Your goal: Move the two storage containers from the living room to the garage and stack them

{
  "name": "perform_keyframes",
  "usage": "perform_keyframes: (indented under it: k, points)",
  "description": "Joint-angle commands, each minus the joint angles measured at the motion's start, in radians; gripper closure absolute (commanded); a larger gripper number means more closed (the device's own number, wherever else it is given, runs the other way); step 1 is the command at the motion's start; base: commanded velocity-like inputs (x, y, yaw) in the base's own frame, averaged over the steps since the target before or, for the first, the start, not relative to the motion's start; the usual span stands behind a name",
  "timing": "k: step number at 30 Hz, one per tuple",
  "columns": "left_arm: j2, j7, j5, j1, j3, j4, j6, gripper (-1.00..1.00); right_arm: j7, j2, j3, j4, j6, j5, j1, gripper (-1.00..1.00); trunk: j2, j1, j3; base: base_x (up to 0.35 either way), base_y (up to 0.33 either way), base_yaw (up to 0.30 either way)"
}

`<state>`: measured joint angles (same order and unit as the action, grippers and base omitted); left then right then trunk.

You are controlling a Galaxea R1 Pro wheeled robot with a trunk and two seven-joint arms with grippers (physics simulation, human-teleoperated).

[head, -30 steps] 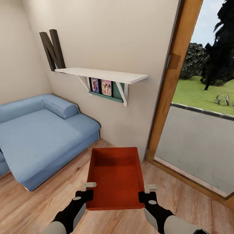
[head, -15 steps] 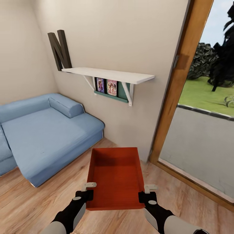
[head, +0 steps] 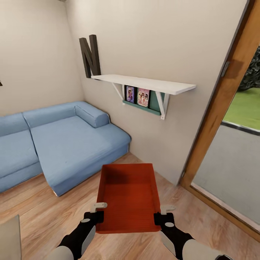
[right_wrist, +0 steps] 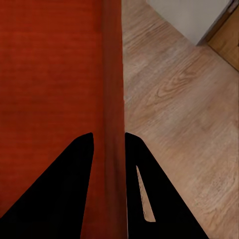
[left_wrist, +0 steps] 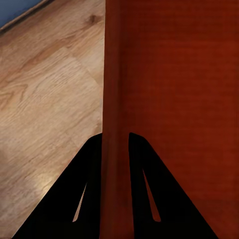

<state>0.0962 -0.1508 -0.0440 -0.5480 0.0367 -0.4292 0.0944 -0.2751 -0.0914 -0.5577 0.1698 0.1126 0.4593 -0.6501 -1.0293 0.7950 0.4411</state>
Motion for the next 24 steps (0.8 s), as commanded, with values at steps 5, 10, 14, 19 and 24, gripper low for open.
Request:
perform_keyframes:
  k: [5,10,14,19,24]
  points:
    - [-0.001,-0.012,0.009,-0.001,-0.009,-0.002,0.006,1.0,-0.007,0.024,-0.013,-0.02,0.006,0.01,0.0,1.0,-0.001,0.0,0.001,0.0,0.0,0.3]
    - [-0.003,-0.012,0.009,-0.001,-0.009,-0.002,0.005,1.0,-0.007,0.024,-0.013,-0.02,0.006,0.01,0.0,1.0,-0.001,0.0,0.001,0.0,0.0,0.3]
    - [-0.003,-0.012,0.009,-0.001,-0.009,-0.002,0.005,1.0,-0.006,0.024,-0.013,-0.02,0.005,0.01,0.0,1.0,-0.001,0.0,0.001,0.0,0.0,0.3]
    - [-0.003,-0.012,0.009,-0.001,-0.009,-0.001,0.004,1.0,-0.007,0.024,-0.013,-0.02,0.006,0.01,0.0,1.0,-0.001,0.0,0.001,0.0,0.0,0.3]
    - [-0.003,-0.012,0.009,-0.001,-0.009,0.001,0.004,1.0,-0.009,0.023,-0.012,-0.02,0.007,0.008,0.0,1.0,-0.001,0.0,0.001,0.0,0.0,0.3]
